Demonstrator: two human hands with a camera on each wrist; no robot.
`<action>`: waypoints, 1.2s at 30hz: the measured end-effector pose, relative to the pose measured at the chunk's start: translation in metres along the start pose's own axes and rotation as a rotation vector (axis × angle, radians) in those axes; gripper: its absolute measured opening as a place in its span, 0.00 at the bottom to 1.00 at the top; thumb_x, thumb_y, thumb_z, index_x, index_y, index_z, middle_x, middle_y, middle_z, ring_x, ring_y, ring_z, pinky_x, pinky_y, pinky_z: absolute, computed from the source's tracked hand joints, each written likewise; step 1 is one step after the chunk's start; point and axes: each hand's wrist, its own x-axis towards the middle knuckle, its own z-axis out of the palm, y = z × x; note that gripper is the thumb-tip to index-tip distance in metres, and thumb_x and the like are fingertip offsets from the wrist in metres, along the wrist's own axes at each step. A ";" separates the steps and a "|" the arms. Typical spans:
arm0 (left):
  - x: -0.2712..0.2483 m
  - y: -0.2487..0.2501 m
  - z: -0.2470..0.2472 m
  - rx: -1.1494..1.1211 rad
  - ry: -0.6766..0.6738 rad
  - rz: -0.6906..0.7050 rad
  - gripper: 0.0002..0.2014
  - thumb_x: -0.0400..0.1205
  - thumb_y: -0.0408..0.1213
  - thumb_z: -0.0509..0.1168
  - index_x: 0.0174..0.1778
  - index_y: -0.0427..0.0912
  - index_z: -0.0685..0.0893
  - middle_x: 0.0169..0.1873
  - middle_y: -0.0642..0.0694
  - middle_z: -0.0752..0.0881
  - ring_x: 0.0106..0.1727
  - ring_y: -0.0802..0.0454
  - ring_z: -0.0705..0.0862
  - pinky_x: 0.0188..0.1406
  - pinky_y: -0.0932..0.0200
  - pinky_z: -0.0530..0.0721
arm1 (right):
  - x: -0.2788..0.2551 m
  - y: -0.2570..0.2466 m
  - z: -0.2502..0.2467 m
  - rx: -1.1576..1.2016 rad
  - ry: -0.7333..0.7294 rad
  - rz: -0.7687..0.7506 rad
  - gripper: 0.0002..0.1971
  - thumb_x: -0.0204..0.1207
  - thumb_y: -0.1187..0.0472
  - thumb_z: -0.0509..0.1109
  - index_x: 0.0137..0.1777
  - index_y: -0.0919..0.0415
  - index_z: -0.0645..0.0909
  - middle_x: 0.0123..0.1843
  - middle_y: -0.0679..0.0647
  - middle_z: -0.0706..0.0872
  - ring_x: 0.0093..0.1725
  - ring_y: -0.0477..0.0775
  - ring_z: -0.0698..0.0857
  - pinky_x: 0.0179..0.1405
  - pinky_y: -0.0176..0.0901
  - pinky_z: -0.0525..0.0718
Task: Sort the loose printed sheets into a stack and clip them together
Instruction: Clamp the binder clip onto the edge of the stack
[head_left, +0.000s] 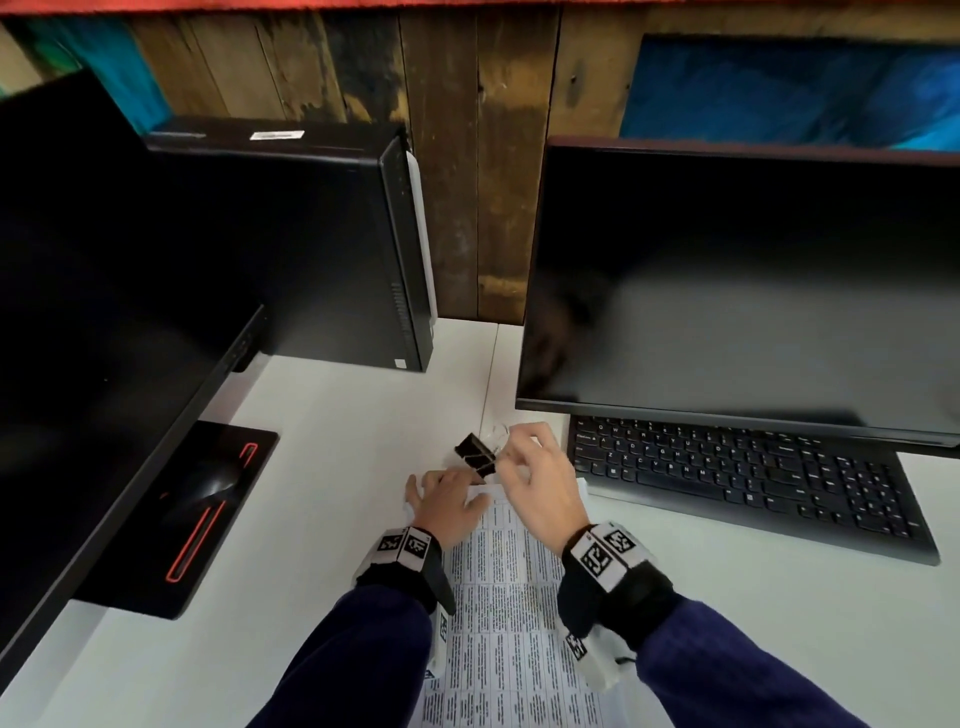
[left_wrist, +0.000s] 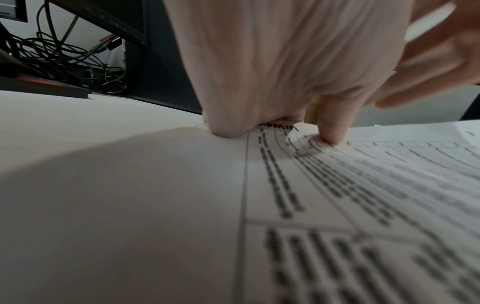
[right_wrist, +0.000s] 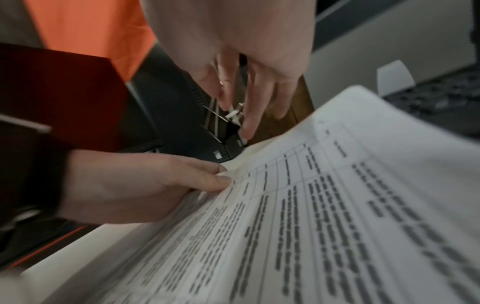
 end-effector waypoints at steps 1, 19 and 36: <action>0.000 0.001 0.000 -0.002 0.005 -0.004 0.17 0.85 0.49 0.51 0.69 0.52 0.73 0.66 0.51 0.76 0.77 0.47 0.61 0.80 0.37 0.40 | -0.006 0.000 -0.003 0.011 0.002 -0.023 0.08 0.77 0.64 0.64 0.36 0.59 0.73 0.55 0.48 0.75 0.44 0.44 0.81 0.47 0.29 0.79; -0.001 0.003 -0.002 -0.003 0.007 -0.014 0.14 0.84 0.46 0.53 0.63 0.52 0.75 0.62 0.52 0.76 0.75 0.49 0.62 0.80 0.39 0.39 | -0.016 0.035 -0.005 0.610 -0.201 0.724 0.14 0.75 0.72 0.53 0.38 0.60 0.80 0.48 0.59 0.77 0.38 0.53 0.77 0.23 0.39 0.80; -0.001 0.001 0.000 -0.007 0.019 -0.001 0.14 0.85 0.47 0.53 0.64 0.52 0.76 0.64 0.53 0.76 0.75 0.50 0.62 0.80 0.39 0.40 | -0.026 0.027 0.004 0.459 0.006 0.566 0.17 0.69 0.72 0.62 0.23 0.55 0.79 0.29 0.51 0.82 0.32 0.49 0.78 0.34 0.38 0.75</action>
